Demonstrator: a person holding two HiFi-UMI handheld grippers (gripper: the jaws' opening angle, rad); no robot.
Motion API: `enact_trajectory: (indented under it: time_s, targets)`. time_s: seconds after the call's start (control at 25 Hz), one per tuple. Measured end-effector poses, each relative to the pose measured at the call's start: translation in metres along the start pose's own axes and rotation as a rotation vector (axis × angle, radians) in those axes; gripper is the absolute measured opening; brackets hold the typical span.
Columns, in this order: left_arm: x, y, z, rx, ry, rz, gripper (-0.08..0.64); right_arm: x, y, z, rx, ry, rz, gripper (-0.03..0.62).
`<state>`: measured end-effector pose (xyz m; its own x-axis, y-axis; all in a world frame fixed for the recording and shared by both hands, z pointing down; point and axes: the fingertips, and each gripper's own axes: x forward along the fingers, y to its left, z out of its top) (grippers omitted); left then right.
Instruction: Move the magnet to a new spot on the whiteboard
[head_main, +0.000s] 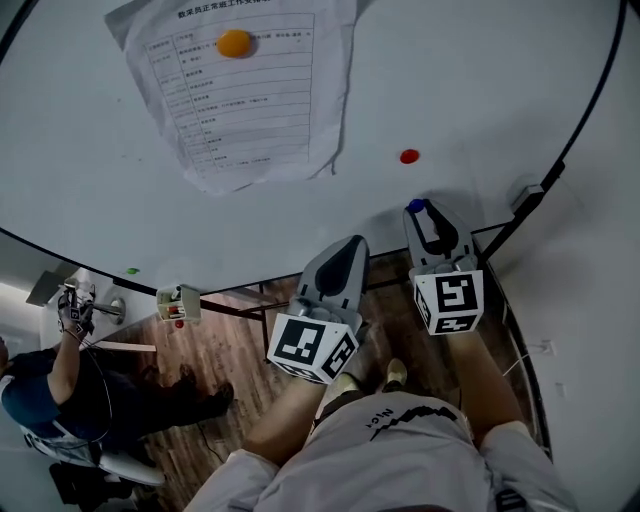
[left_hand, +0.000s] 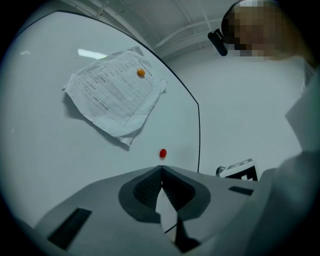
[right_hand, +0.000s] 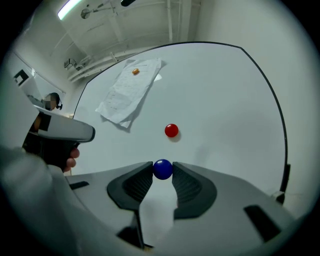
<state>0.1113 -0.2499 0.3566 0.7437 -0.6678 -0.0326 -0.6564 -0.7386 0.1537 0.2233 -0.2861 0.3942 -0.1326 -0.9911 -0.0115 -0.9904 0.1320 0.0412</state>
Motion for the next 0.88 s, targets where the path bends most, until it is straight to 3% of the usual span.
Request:
enact_trajectory:
  time_s: [0.88]
  targets:
    - [0.002, 0.004, -0.011, 0.027, 0.025, 0.064, 0.011, 0.037, -0.018, -0.041, -0.018, 0.042, -0.031, 0.129]
